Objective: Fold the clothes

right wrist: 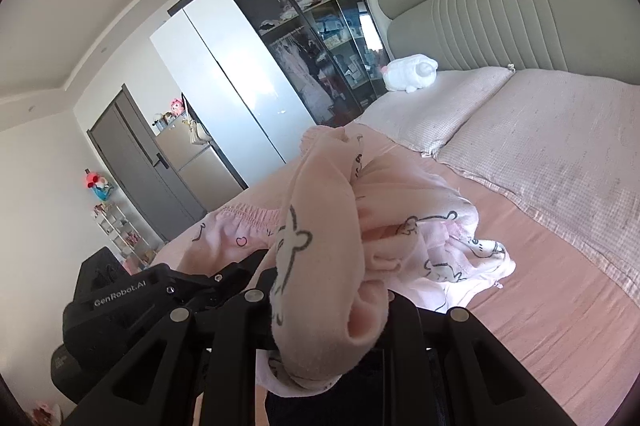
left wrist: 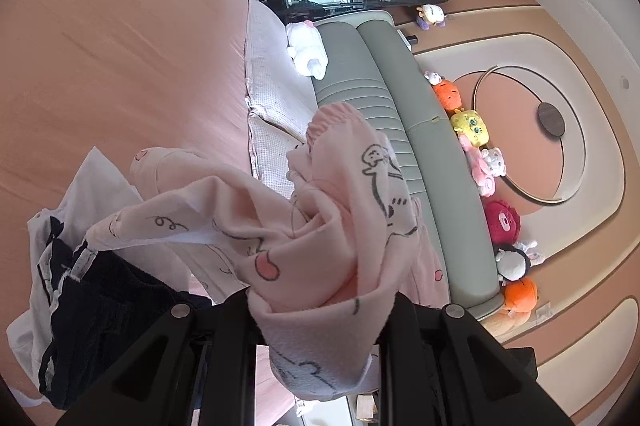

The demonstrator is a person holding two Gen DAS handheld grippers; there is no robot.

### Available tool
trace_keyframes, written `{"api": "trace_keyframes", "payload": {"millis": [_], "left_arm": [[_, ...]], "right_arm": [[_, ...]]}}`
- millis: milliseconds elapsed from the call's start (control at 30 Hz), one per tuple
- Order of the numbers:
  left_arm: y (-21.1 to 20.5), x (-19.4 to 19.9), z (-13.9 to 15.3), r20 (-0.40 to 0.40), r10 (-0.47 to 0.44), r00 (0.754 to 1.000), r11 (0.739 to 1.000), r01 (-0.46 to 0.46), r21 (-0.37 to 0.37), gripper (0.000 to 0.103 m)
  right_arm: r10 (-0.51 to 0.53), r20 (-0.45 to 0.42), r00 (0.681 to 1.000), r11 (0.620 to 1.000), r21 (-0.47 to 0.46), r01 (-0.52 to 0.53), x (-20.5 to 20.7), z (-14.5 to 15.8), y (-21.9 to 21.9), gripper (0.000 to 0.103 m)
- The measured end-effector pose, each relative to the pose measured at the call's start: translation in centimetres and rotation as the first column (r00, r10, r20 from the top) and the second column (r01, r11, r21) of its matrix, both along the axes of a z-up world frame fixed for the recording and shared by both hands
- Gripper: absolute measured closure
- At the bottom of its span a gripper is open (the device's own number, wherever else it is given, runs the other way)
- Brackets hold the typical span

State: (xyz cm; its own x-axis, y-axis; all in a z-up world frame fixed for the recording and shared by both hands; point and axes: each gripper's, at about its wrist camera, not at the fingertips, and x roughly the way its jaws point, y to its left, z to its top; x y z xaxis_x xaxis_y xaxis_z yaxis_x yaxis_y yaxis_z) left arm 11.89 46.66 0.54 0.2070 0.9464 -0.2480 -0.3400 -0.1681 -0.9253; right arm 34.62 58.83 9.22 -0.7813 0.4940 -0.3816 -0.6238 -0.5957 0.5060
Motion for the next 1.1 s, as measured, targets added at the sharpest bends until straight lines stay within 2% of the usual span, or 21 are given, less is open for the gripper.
{"api": "trace_keyframes", "payload": {"millis": [67, 133, 200, 267, 333, 433, 533, 567, 633, 767, 833, 1100], "left_arm": [[0.1, -0.5, 0.3, 0.003, 0.002, 1.0, 0.999, -0.002, 0.037, 0.087], [-0.1, -0.9, -0.1, 0.015, 0.013, 1.0, 0.999, -0.014, 0.045, 0.087], [-0.5, -1.1, -1.3, 0.035, 0.019, 0.999, 1.0, -0.02, 0.016, 0.087], [-1.0, -0.9, -3.7, 0.057, 0.007, 0.998, 0.999, -0.005, -0.048, 0.087], [-1.4, -0.2, -6.7, 0.072, -0.011, 0.997, 0.99, 0.021, -0.141, 0.087], [-1.9, 1.1, -11.0, 0.078, -0.038, 0.996, 0.959, 0.059, -0.278, 0.087], [-2.3, 2.3, -15.4, 0.115, -0.052, 0.992, 0.927, 0.091, -0.365, 0.087], [-2.5, 2.3, -16.2, 0.123, -0.057, 0.991, 0.929, 0.097, -0.357, 0.087], [-2.5, 2.1, -16.4, 0.131, -0.088, 0.987, 0.937, 0.127, -0.326, 0.087], [-2.4, 1.5, -16.9, 0.211, -0.109, 0.971, 0.939, 0.17, -0.3, 0.087], [-2.4, 1.5, -16.9, 0.225, -0.124, 0.966, 0.937, 0.188, -0.294, 0.087], [-2.2, 3.0, -16.9, 0.162, -0.127, 0.979, 0.943, 0.169, -0.286, 0.087]], "right_arm": [[0.003, -0.006, 1.0, 1.0, 0.029, -0.003, -0.2, 0.7, 0.4, 0.083], [0.015, -0.02, 1.0, 0.999, 0.05, -0.014, -0.5, 0.9, 0.6, 0.083], [0.04, -0.031, 0.999, 0.998, 0.04, -0.038, -1.0, 0.2, 0.7, 0.083], [0.047, 0.007, 0.999, 0.999, -0.009, -0.047, -1.5, -1.6, 1.0, 0.083], [0.057, 0.067, 0.996, 0.995, -0.089, -0.051, -1.9, -4.2, 1.2, 0.083], [0.045, 0.155, 0.987, 0.974, -0.226, -0.009, -1.3, -9.4, 1.1, 0.083], [0.039, 0.307, 0.951, 0.928, -0.363, 0.079, -1.4, -16.9, 0.8, 0.081], [0.04, 0.29, 0.956, 0.926, -0.371, 0.074, -1.0, -18.6, 0.6, 0.081], [0.02, 0.211, 0.977, 0.945, -0.323, 0.05, 0.3, -19.7, 0.0, 0.081], [0.03, 0.266, 0.963, 0.951, -0.305, 0.055, -0.5, -19.1, 0.2, 0.079], [0.029, 0.291, 0.956, 0.954, -0.293, 0.06, -0.9, -18.8, 0.2, 0.078], [0.035, 0.36, 0.932, 0.972, -0.228, 0.051, -1.2, -19.1, -0.3, 0.078]]}}
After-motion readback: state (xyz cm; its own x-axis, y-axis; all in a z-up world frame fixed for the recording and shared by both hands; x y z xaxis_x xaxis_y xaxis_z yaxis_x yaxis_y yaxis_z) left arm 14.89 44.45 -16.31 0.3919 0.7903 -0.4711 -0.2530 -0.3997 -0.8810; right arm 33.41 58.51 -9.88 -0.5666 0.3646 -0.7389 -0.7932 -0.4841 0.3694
